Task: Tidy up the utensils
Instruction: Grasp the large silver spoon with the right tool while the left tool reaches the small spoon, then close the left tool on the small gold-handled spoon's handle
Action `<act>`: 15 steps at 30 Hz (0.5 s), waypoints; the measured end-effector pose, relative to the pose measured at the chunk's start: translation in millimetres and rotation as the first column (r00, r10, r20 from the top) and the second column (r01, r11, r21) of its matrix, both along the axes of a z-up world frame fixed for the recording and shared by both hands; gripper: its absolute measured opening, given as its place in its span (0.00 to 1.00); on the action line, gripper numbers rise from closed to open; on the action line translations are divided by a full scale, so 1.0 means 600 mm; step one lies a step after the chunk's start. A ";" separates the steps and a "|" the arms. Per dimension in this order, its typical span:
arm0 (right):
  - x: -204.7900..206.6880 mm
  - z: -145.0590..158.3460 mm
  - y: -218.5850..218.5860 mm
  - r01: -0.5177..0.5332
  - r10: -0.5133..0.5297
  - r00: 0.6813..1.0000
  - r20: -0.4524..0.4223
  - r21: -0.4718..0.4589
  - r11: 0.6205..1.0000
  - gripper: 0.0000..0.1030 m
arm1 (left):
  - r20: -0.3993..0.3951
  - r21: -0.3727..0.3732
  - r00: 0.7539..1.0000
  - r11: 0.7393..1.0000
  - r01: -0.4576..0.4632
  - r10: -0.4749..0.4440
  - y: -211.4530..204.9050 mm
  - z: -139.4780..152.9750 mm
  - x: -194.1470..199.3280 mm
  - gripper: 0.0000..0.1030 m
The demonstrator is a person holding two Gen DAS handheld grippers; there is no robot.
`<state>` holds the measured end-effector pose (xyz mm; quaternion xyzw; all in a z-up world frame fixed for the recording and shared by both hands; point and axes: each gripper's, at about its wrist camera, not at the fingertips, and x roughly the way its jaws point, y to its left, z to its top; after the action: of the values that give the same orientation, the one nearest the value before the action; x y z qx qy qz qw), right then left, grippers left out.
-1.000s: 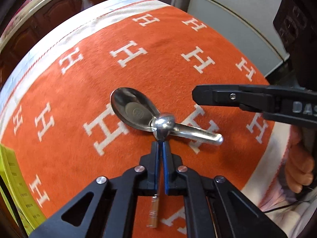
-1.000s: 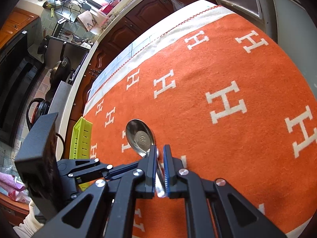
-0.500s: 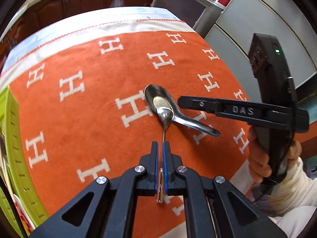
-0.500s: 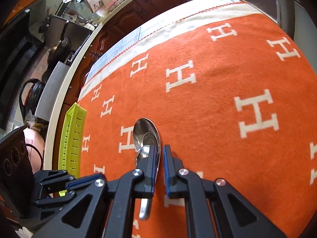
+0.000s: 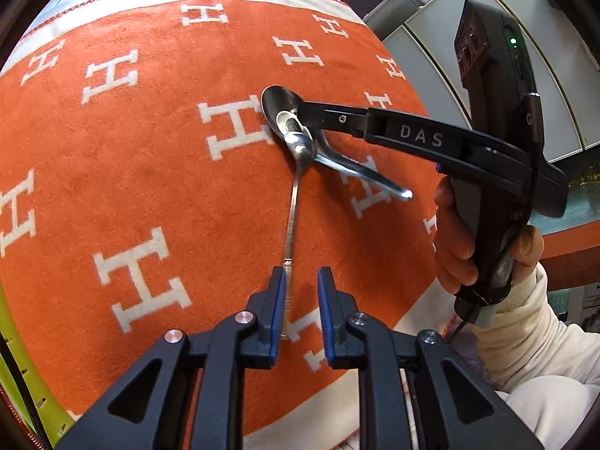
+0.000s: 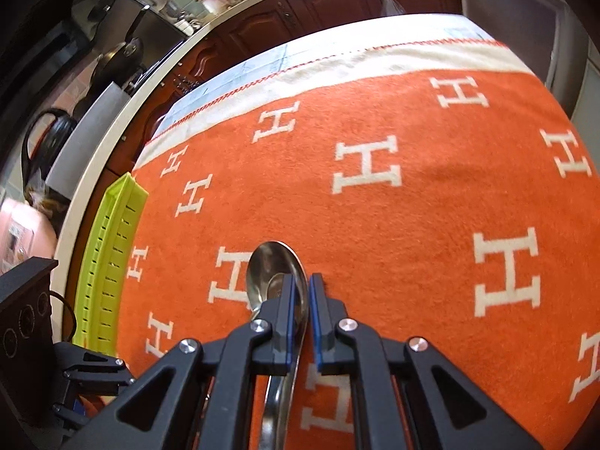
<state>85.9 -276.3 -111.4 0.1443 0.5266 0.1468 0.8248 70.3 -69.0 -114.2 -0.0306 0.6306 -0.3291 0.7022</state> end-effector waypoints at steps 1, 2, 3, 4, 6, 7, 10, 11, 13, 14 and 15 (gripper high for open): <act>-0.003 0.002 0.006 -0.009 0.009 1.000 0.017 -0.026 1.000 0.07 | -0.006 0.003 1.000 1.000 0.003 -0.003 -0.002 -0.004 -0.002 0.15; -0.005 0.003 0.011 -0.016 0.017 0.999 0.028 -0.048 0.999 0.07 | -0.010 0.005 1.000 1.000 0.004 -0.004 -0.005 -0.009 -0.004 0.16; -0.008 0.005 0.018 -0.026 0.029 0.999 0.043 -0.081 0.996 0.07 | -0.003 0.001 1.000 1.000 0.002 -0.002 -0.009 -0.011 -0.004 0.18; -0.011 0.006 0.025 -0.031 0.038 0.998 0.056 -0.112 0.993 0.07 | 0.001 0.007 1.000 1.000 0.006 -0.006 -0.012 -0.011 -0.006 0.18; -0.014 0.008 0.031 -0.034 0.044 0.997 0.069 -0.144 0.989 0.07 | 0.016 0.026 1.000 1.000 0.016 -0.017 -0.018 -0.007 -0.014 0.18; -0.016 0.008 0.031 -0.028 0.039 0.996 0.075 -0.148 0.989 0.07 | 0.024 0.037 1.000 0.999 0.018 -0.019 -0.023 -0.007 -0.016 0.18; -0.019 0.006 0.025 -0.010 0.020 0.997 0.076 -0.122 0.993 0.03 | 0.049 0.068 0.998 0.997 0.026 -0.029 -0.043 -0.003 -0.020 0.18; -0.020 0.005 0.019 -0.004 0.010 0.998 0.069 -0.098 0.995 0.02 | 0.060 0.084 0.998 0.996 0.031 -0.037 -0.052 -0.002 -0.021 0.18; -0.022 0.004 0.015 0.004 0.000 0.998 0.061 -0.075 0.997 0.02 | 0.083 0.121 0.995 0.991 0.048 -0.059 -0.064 0.002 -0.029 0.18; -0.023 0.005 0.012 0.005 -0.001 0.998 0.058 -0.068 0.998 0.02 | 0.088 0.131 0.994 0.990 0.054 -0.066 -0.069 0.002 -0.031 0.18; -0.025 0.004 0.011 0.007 -0.003 0.998 0.057 -0.065 0.998 0.01 | 0.093 0.140 0.993 0.989 0.058 -0.071 -0.077 0.002 -0.031 0.17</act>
<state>70.6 -270.0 -108.8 0.1144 0.5069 0.1315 0.8442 51.7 -115.0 -113.0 0.0541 0.6172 -0.3087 0.7217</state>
